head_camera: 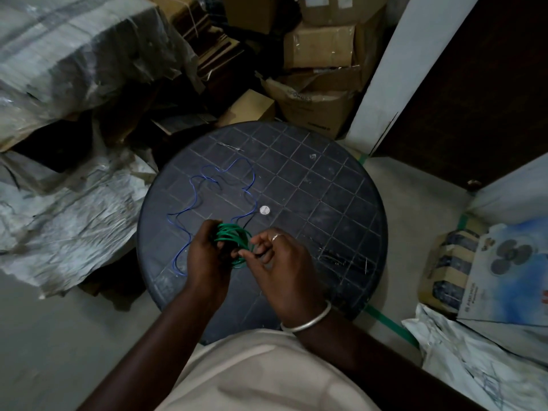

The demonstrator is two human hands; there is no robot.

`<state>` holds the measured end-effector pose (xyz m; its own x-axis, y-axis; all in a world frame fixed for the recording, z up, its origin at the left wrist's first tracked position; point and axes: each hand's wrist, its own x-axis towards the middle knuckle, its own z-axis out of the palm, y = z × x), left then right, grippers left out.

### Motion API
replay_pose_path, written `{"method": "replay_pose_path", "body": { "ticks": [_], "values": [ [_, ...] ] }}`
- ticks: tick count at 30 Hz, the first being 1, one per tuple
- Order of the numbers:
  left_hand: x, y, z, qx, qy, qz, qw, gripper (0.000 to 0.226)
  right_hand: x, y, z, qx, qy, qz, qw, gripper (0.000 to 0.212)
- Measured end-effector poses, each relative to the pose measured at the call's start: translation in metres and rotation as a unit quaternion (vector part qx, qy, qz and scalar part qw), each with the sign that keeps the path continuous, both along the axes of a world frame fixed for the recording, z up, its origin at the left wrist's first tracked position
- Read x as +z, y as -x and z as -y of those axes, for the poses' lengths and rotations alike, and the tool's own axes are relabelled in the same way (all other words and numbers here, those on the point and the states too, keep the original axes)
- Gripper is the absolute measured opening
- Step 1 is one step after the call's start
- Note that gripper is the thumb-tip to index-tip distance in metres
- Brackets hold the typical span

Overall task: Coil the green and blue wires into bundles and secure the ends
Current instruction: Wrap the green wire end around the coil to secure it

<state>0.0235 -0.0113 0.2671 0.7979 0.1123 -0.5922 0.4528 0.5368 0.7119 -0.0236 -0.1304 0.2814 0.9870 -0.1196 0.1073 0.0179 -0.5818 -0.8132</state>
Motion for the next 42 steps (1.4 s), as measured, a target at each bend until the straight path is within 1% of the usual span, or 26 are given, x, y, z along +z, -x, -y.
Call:
{"method": "replay_pose_path", "body": {
  "ticks": [2, 4, 6, 9, 13, 16, 23, 27, 33, 36, 38, 40, 42],
  "values": [
    [-0.003, -0.002, -0.002, 0.015, -0.022, -0.023, 0.999, 0.025, 0.005, 0.004, 0.004, 0.004, -0.013, -0.002, 1.0, 0.012],
    [-0.009, -0.004, -0.006, 0.035, -0.042, -0.032, 0.998, 0.028, 0.008, 0.01, 0.007, 0.015, -0.031, -0.018, 0.999, 0.007],
    [-0.014, -0.005, -0.009, 0.053, -0.063, -0.029, 0.996, 0.03, 0.011, 0.018, 0.009, 0.028, -0.054, -0.046, 0.997, 0.008],
    [-0.019, -0.005, -0.011, 0.063, -0.089, -0.035, 0.993, 0.028, 0.015, 0.028, 0.01, 0.029, -0.064, -0.052, 0.996, 0.007],
    [-0.019, -0.002, -0.01, 0.078, -0.118, -0.038, 0.989, 0.031, 0.017, 0.031, 0.01, 0.029, -0.037, -0.051, 0.998, 0.009],
    [-0.015, 0.0, -0.006, 0.077, -0.122, -0.029, 0.989, 0.032, 0.016, 0.027, 0.006, 0.016, -0.022, -0.052, 0.998, 0.008],
    [-0.015, 0.0, -0.011, 0.072, -0.148, -0.027, 0.986, 0.036, 0.019, 0.028, 0.005, -0.022, 0.028, -0.018, 0.999, 0.003],
    [-0.017, 0.001, -0.013, 0.067, -0.14, -0.028, 0.987, 0.037, 0.015, 0.028, 0.006, -0.004, 0.018, -0.029, 0.999, 0.002],
    [-0.009, 0.005, -0.004, 0.042, -0.114, -0.002, 0.993, 0.036, 0.011, 0.022, 0.002, 0.018, 0.007, -0.035, 0.999, 0.003],
    [-0.006, 0.006, -0.001, 0.035, -0.103, -0.004, 0.994, 0.036, 0.007, 0.017, 0.001, 0.008, 0.006, -0.008, 1.0, 0.003],
    [-0.004, 0.007, -0.001, 0.029, -0.071, -0.01, 0.997, 0.039, 0.005, 0.013, 0.0, 0.0, 0.011, 0.009, 1.0, 0.003],
    [0.0, 0.009, 0.0, 0.016, -0.019, -0.013, 1.0, 0.043, 0.003, 0.008, 0.0, -0.006, 0.015, 0.03, 0.999, 0.007],
    [0.004, 0.009, 0.001, 0.003, 0.007, -0.002, 1.0, 0.042, 0.001, 0.005, -0.001, -0.005, 0.021, 0.059, 0.998, 0.012]
  ]
}}
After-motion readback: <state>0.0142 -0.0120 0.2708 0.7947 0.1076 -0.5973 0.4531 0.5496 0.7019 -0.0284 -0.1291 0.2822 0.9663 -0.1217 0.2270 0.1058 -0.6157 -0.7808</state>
